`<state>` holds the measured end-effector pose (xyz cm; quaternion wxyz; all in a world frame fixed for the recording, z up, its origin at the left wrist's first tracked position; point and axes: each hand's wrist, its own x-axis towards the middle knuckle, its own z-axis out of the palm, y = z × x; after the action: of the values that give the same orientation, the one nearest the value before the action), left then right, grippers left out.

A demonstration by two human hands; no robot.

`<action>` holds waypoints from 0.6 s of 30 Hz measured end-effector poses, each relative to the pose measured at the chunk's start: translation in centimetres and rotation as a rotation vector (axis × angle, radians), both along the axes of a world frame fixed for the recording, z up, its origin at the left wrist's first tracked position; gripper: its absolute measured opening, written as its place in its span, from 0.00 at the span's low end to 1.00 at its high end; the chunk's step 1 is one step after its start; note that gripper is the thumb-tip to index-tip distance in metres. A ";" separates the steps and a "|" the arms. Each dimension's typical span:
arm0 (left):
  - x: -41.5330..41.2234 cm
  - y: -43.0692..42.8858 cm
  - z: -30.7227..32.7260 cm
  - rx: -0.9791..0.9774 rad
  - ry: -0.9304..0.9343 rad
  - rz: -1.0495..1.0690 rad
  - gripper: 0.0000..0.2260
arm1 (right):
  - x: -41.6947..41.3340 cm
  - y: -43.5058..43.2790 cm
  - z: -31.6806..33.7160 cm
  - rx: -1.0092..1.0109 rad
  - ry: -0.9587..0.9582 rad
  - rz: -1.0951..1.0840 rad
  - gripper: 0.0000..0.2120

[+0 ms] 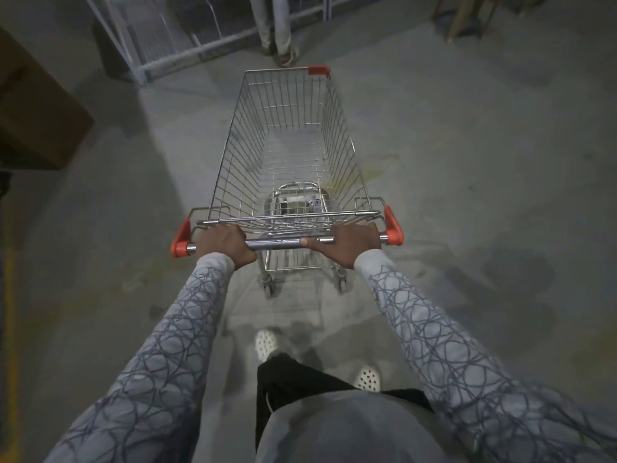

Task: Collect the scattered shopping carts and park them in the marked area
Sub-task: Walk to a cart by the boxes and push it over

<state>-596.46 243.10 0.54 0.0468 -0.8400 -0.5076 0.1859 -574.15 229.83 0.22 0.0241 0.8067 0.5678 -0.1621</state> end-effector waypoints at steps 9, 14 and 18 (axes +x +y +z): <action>5.8 18.0 -0.5 -0.028 -0.049 -0.237 0.17 | 1.6 12.3 0.1 -0.003 -0.036 -0.259 0.46; 9.6 25.1 -0.2 -0.071 -0.045 -0.400 0.22 | 1.7 16.7 0.6 0.022 -0.064 -0.447 0.44; 13.0 29.9 0.0 -0.092 -0.012 -0.503 0.15 | 2.3 20.1 0.5 0.051 -0.077 -0.555 0.44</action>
<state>-583.42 272.98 0.57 0.0506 -0.9421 -0.2741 0.1864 -571.81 249.93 0.72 -0.0201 0.9372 0.3277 -0.1175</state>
